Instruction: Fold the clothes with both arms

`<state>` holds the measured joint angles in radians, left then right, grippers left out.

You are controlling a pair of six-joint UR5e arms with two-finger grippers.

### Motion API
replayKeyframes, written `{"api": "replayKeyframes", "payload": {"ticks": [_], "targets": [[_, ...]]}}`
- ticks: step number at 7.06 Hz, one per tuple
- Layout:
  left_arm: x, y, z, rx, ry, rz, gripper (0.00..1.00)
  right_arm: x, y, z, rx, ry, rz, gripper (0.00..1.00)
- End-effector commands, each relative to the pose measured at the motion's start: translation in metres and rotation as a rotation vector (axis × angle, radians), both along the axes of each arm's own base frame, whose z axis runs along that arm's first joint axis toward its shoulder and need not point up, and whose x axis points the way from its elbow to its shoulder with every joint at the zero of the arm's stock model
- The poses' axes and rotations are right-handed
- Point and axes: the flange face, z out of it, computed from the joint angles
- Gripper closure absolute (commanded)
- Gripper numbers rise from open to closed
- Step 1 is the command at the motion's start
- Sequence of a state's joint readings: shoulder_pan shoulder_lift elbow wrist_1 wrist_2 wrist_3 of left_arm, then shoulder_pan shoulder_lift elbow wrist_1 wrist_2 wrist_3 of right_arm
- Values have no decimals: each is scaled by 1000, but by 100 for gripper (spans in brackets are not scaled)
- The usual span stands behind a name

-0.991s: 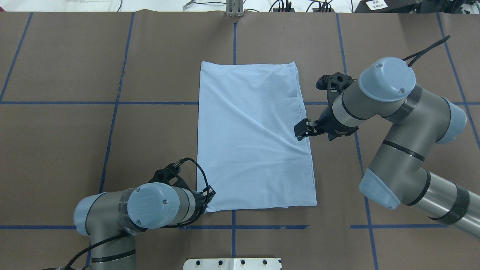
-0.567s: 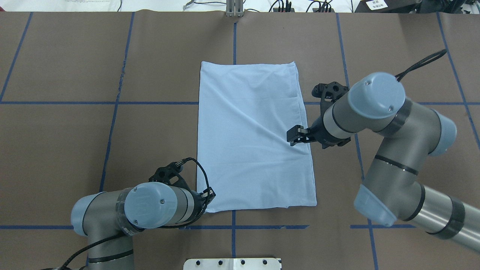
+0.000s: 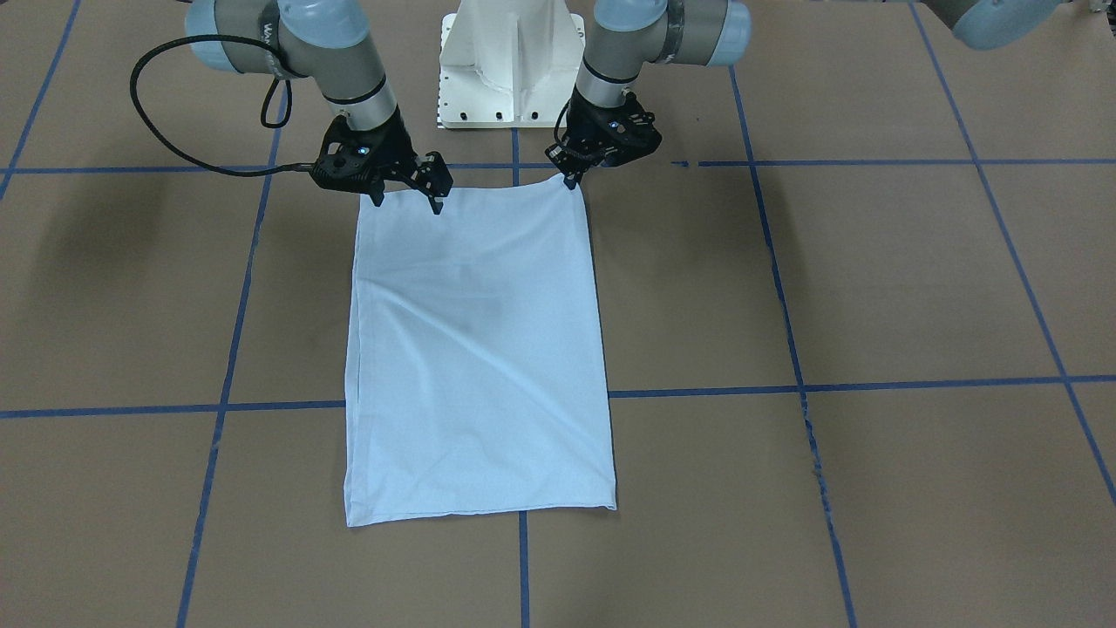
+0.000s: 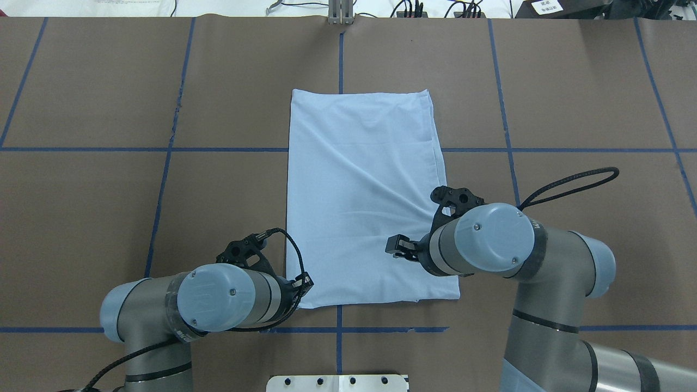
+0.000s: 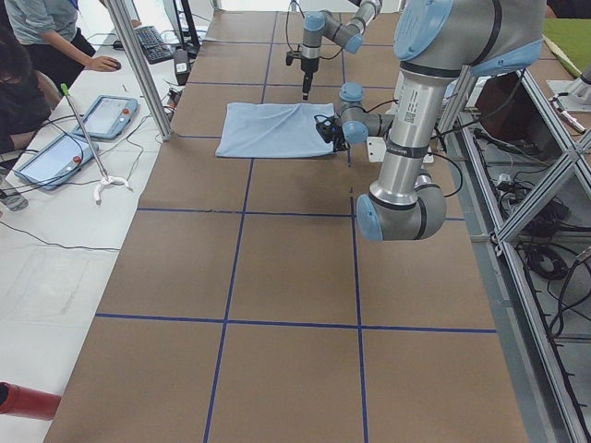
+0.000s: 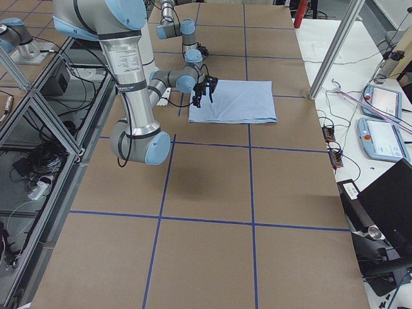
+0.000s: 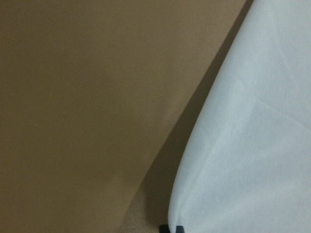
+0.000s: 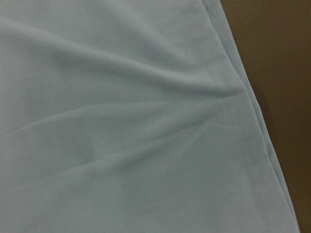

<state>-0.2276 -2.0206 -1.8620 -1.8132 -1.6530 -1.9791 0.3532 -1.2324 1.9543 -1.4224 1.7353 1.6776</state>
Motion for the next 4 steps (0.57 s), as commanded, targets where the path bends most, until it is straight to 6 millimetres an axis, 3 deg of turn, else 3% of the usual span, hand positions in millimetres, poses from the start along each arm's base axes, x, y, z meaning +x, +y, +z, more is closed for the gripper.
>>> {"api": "replayKeyframes", "payload": {"ticks": [1, 3, 4], "targets": [[0, 1, -1, -4, 4, 8, 100, -9, 18, 20, -90, 31, 55, 0], [1, 2, -2, -4, 6, 11, 100, -16, 27, 28, -120, 137, 40, 0], [1, 2, -2, -4, 6, 11, 100, -26, 43, 31, -119, 149, 11, 0]]}}
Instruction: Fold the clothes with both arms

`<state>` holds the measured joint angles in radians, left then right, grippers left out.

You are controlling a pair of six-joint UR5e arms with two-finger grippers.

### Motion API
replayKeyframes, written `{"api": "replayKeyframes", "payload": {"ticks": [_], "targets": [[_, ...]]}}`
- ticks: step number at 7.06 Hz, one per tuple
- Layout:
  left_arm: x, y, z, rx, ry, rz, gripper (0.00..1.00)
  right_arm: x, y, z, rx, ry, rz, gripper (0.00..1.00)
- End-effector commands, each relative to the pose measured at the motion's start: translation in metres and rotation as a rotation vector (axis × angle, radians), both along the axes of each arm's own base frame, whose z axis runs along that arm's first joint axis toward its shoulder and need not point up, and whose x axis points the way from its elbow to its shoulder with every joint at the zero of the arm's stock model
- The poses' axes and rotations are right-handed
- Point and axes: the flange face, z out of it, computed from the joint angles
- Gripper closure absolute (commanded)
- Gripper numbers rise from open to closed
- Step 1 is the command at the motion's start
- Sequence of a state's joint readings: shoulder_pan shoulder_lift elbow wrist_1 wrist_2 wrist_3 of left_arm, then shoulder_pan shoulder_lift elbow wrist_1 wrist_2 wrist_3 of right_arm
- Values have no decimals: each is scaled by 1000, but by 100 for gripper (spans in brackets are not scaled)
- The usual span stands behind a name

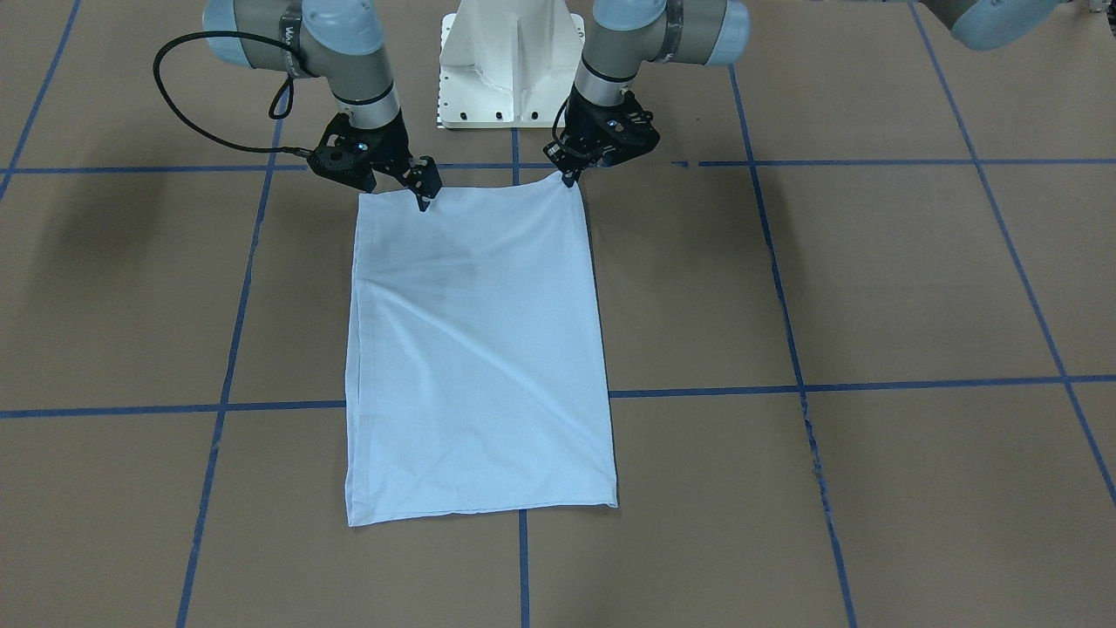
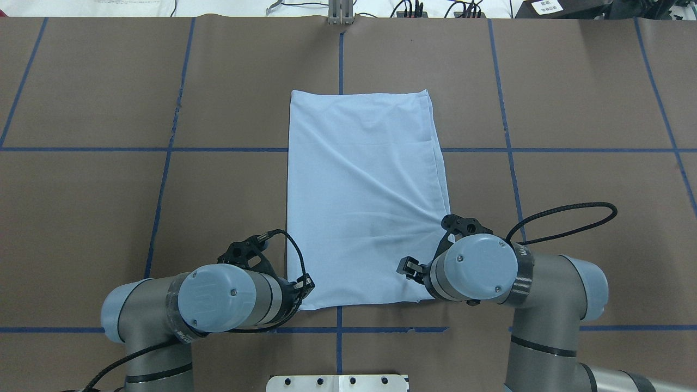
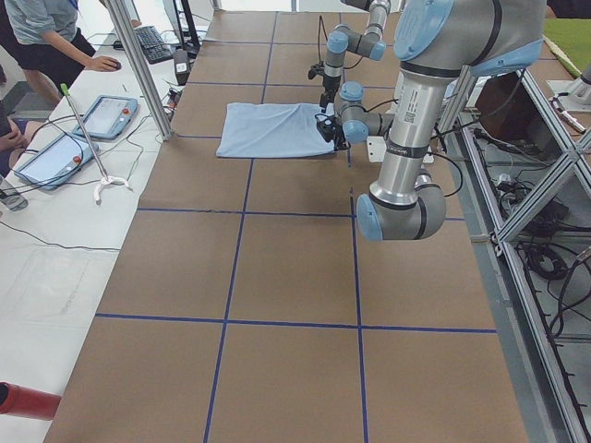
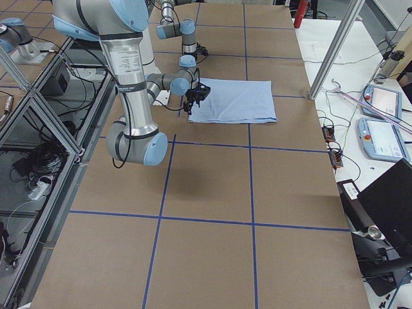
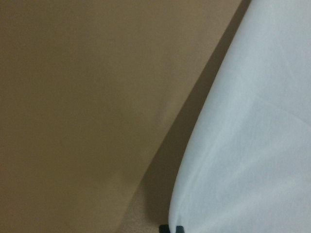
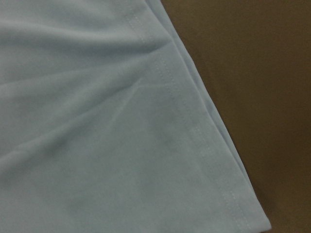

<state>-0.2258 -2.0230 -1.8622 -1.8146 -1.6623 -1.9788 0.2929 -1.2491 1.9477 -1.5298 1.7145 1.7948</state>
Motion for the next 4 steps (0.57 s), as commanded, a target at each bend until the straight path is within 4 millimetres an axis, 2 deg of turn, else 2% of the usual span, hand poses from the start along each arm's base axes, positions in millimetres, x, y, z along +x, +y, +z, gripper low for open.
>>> {"api": "replayKeyframes", "payload": {"ticks": [1, 3, 4], "targets": [[0, 0, 0, 0, 2, 1, 100, -14, 19, 3, 2, 31, -28, 0], [1, 1, -2, 1, 5, 2, 100, -34, 17, -7, -17, 27, -9, 0], [0, 0, -1, 1, 3, 1, 100, -33, 15, -7, -17, 27, -6, 0]]}}
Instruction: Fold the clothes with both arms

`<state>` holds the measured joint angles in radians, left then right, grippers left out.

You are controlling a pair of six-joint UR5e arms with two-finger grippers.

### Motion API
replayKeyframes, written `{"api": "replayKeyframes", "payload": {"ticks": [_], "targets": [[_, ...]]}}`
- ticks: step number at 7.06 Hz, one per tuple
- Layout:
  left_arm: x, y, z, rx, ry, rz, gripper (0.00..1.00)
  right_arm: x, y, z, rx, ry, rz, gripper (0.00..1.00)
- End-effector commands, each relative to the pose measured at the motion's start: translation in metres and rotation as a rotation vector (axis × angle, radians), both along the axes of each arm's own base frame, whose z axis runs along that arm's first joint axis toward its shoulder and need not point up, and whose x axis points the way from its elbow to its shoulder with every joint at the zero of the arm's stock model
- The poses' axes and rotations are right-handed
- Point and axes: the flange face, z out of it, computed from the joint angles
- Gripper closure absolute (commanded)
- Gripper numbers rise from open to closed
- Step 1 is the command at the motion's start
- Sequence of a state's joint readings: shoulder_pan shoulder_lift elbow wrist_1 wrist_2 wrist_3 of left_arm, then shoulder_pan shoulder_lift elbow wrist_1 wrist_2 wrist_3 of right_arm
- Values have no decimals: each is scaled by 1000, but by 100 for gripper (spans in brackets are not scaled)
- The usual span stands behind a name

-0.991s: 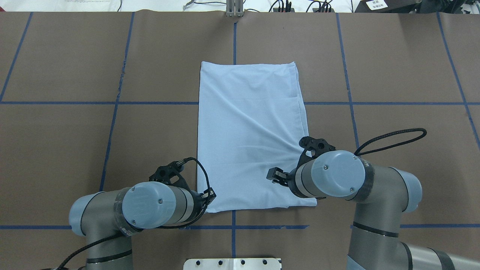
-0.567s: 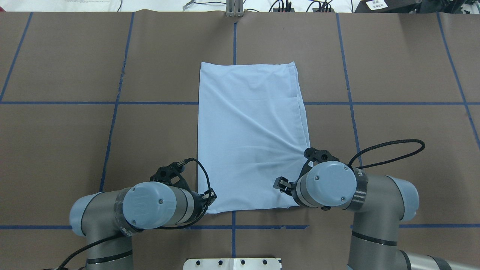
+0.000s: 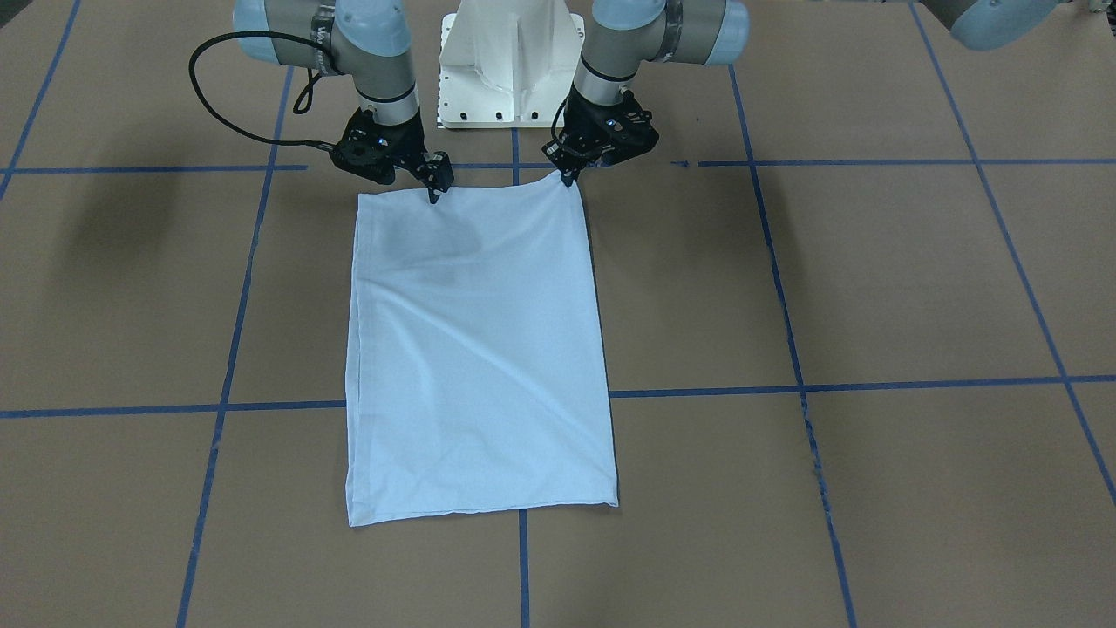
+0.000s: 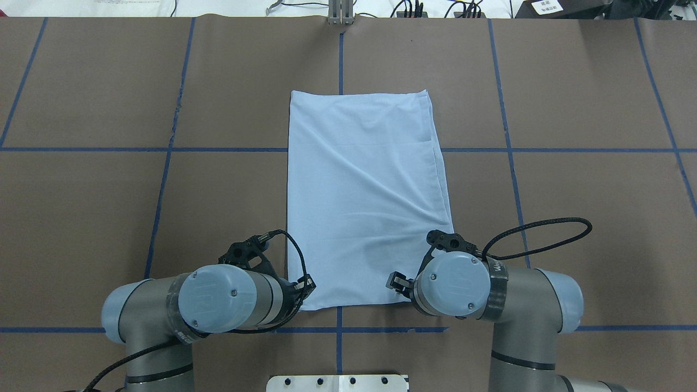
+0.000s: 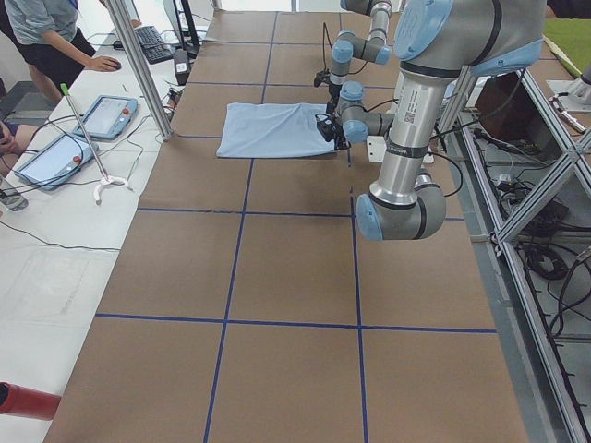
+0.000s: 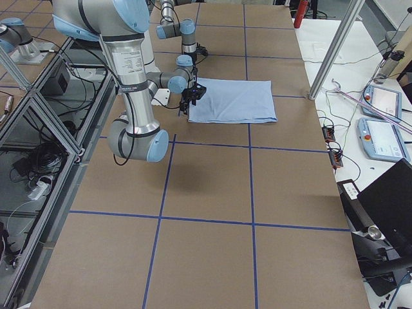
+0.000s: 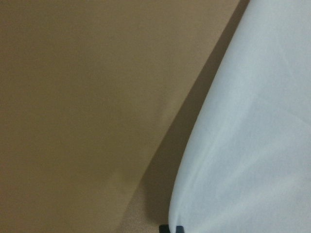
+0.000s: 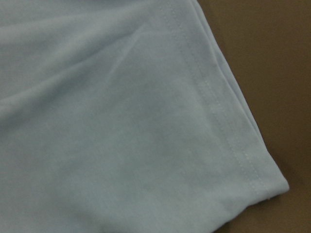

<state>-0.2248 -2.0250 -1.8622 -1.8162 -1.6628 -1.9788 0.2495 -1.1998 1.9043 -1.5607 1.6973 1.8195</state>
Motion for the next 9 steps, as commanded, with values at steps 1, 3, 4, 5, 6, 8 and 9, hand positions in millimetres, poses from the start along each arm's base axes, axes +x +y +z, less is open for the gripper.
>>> {"api": "replayKeyframes", "payload": {"ticks": [1, 3, 4, 5, 6, 8, 9], "targets": [[0, 0, 0, 0, 0, -1, 100, -4, -1, -1, -6, 1, 8, 0], [0, 0, -1, 0, 1, 1, 100, -3, -1, 4, -8, 8, 8, 0], [0, 0, -2, 1, 3, 1, 100, -2, -2, 4, -9, 8, 8, 0], [1, 0, -3, 1, 4, 1, 100, -2, -2, 4, -8, 10, 9, 0], [1, 0, -3, 1, 4, 1, 100, -2, -2, 4, -8, 10, 9, 1], [1, 1, -3, 2, 4, 1, 100, -2, -2, 3, -8, 9, 9, 63], [1, 1, -3, 1, 4, 2, 100, -2, -2, 5, -8, 11, 9, 79]]}}
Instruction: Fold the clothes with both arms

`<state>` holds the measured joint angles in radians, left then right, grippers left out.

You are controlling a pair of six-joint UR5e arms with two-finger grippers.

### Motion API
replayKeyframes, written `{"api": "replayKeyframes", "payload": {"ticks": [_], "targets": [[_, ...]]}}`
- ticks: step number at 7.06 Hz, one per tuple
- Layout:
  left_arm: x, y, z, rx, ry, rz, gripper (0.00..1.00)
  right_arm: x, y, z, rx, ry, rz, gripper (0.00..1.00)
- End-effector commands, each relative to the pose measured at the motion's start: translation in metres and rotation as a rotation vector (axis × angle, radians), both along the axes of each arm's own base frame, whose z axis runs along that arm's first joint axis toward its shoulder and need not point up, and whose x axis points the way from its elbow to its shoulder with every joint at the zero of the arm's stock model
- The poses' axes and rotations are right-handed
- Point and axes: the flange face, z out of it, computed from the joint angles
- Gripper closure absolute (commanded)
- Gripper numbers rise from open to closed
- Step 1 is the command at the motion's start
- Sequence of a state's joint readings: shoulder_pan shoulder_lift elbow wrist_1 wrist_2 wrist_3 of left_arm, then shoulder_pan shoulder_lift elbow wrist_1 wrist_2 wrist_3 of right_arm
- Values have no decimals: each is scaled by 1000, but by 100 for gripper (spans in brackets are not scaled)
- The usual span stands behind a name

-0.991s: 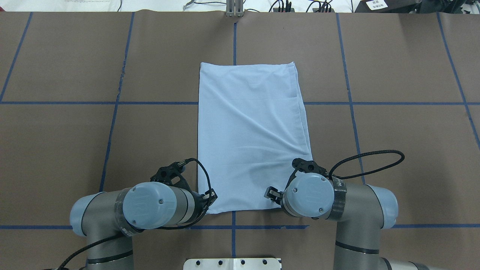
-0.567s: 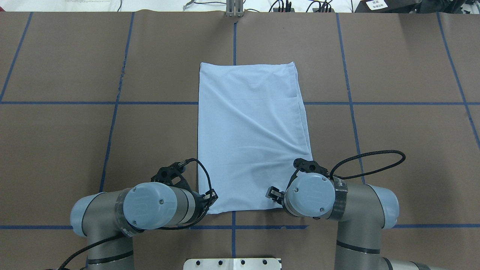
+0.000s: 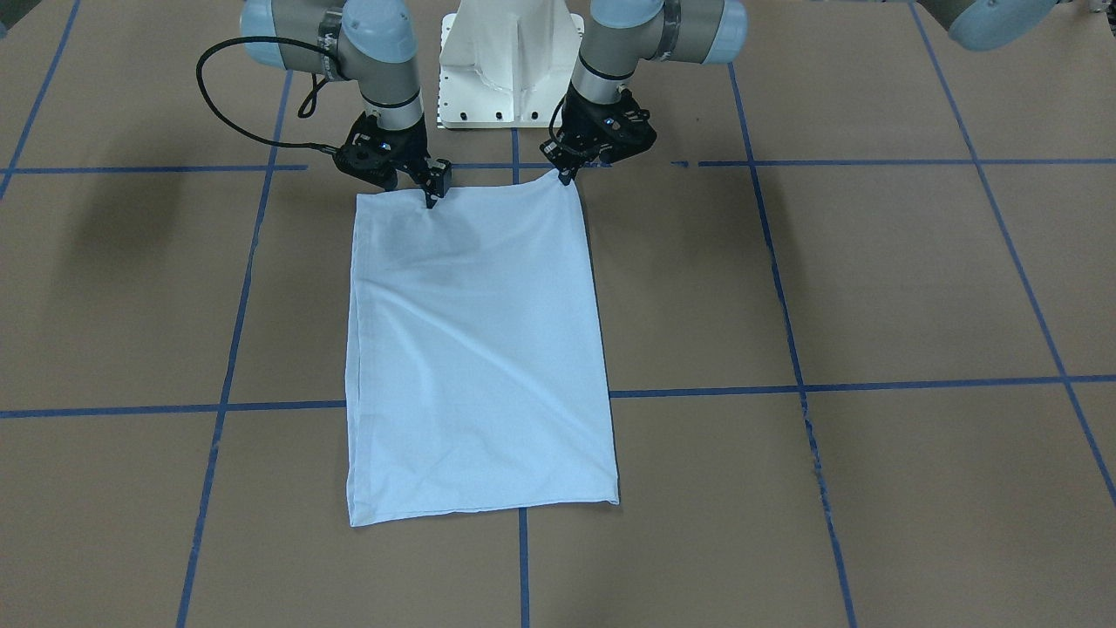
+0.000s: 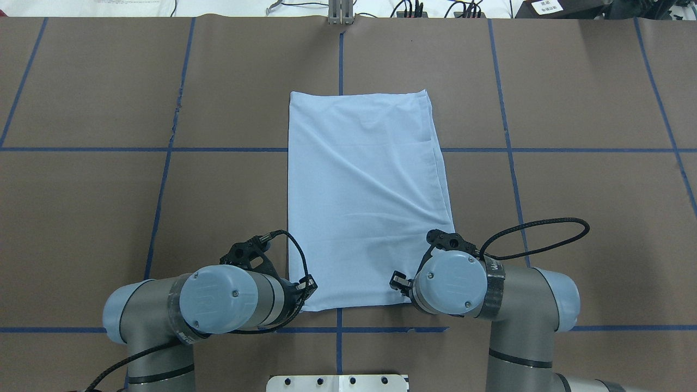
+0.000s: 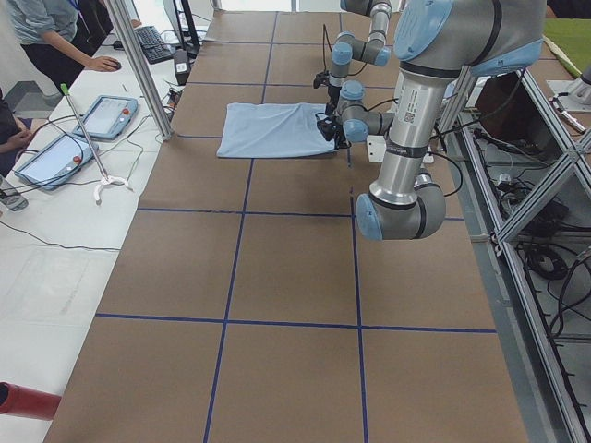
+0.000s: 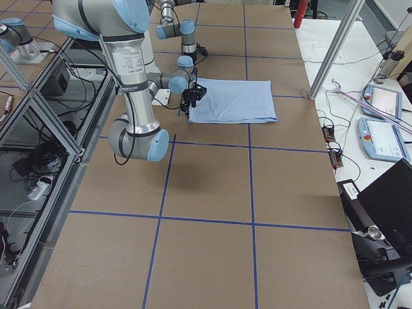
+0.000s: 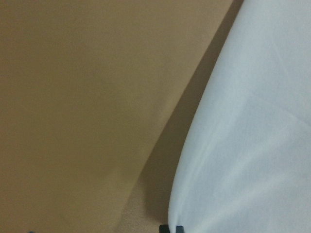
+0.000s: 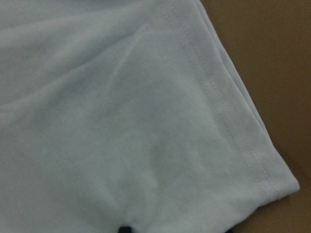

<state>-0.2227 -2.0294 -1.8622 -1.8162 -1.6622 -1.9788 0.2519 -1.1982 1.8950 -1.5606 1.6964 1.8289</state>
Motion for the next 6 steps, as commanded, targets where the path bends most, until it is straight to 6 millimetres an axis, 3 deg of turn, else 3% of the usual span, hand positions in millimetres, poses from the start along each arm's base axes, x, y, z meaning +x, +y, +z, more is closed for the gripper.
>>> {"api": "replayKeyframes", "payload": {"ticks": [1, 2, 6], "targets": [[0, 0, 0, 0, 0, 0, 100, -1, 0, 1, -1, 3, -1, 90], [0, 0, 0, 0, 0, 1, 100, -1, 0, -2, 1, -1, -1, 99], [2, 1, 2, -1, -1, 2, 100, 1, -11, -13, 4, -20, 17, 100]]}}
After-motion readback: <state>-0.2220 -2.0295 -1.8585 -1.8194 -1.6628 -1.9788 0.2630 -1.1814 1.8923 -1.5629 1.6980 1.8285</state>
